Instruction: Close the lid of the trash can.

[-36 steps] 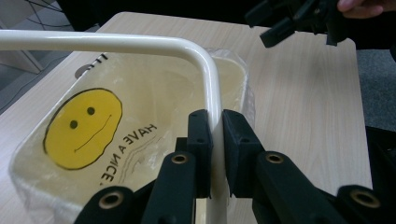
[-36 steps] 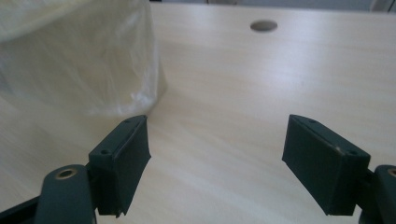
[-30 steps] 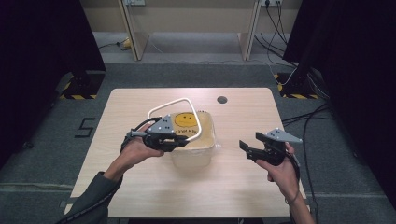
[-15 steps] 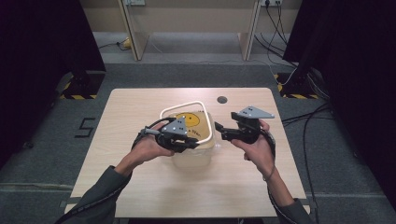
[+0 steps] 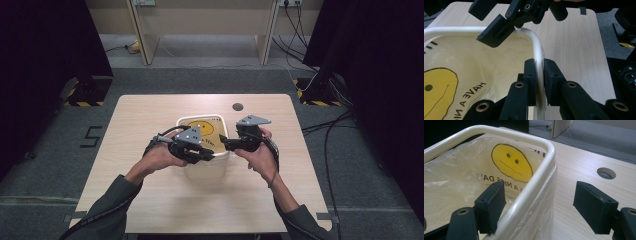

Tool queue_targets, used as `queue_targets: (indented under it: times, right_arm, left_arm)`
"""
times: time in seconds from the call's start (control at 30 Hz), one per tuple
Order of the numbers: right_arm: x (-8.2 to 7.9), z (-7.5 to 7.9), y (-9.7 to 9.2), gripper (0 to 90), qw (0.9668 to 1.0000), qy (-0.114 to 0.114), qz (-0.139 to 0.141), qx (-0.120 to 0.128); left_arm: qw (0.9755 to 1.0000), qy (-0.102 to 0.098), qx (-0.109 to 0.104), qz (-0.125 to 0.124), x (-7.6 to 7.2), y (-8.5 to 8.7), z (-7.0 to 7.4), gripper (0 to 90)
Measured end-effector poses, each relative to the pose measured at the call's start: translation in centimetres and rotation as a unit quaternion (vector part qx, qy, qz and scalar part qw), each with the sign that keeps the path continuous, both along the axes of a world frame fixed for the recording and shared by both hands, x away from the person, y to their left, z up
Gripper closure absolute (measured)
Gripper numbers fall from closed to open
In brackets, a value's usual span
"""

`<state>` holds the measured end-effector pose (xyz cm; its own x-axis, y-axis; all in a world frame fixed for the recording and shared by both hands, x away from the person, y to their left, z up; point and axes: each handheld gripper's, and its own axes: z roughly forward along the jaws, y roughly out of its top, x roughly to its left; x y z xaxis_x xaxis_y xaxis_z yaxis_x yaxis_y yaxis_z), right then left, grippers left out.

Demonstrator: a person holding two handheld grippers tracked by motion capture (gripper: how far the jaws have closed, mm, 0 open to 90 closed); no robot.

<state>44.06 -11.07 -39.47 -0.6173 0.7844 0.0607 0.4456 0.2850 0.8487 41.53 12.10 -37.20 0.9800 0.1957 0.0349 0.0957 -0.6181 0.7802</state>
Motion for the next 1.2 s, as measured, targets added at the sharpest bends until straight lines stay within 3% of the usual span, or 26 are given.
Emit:
queue_targets:
  times: [0.17, 0.23, 0.37, 0.6, 0.67, 0.77, 0.87, 1.03, 1.2]
  right_arm:
    - [-0.4, 0.2, 0.0, 27.4, 0.9998, 0.001, 0.008, -0.019]
    - [-0.5, -0.2, 0.1, 27.6, 0.9994, 0.006, 0.009, -0.033]
    - [-0.4, -1.1, 0.0, 26.6, 0.9998, 0.018, 0.005, -0.009]
    - [-0.5, -1.2, 0.0, 26.5, 0.9999, 0.008, 0.006, -0.006]
    - [-0.5, -1.1, 0.0, 26.5, 1.0, 0.007, 0.005, -0.004]
    - [-0.3, -0.9, -0.2, 26.6, 0.9999, 0.001, 0.003, 0.01]
    - [-0.1, -0.5, -0.3, 26.6, 0.9998, -0.002, 0.004, 0.021]
    - [0.4, -0.4, -0.7, 29.3, 0.9994, -0.007, -0.002, 0.034]
    - [1.2, -1.1, -1.3, 39.7, 0.9988, 0.009, 0.002, 0.047]
  left_arm:
    - [0.9999, 0.011, -0.013, 0.002, 0.0, 0.3, -0.5, 80.0]
    - [0.9999, 0.012, -0.008, 0.004, 0.0, 0.4, -0.9, 79.5]
    - [0.9996, 0.018, -0.02, 0.01, -0.1, 0.6, -1.4, 79.5]
    - [0.9985, 0.025, -0.035, 0.034, -0.3, 1.3, -1.6, 73.6]
    - [0.9975, 0.027, -0.044, 0.049, -0.3, 1.7, -1.4, 65.5]
    - [0.9957, 0.027, -0.06, 0.065, -0.2, 2.7, -0.9, 61.4]
    - [0.9924, 0.026, -0.08, 0.091, 0.1, 3.6, -0.4, 53.3]
    - [0.9874, 0.013, -0.085, 0.133, 1.1, 5.5, -0.3, 51.2]
    - [0.9824, 0.017, -0.094, 0.161, 2.1, 6.9, -1.8, 53.8]
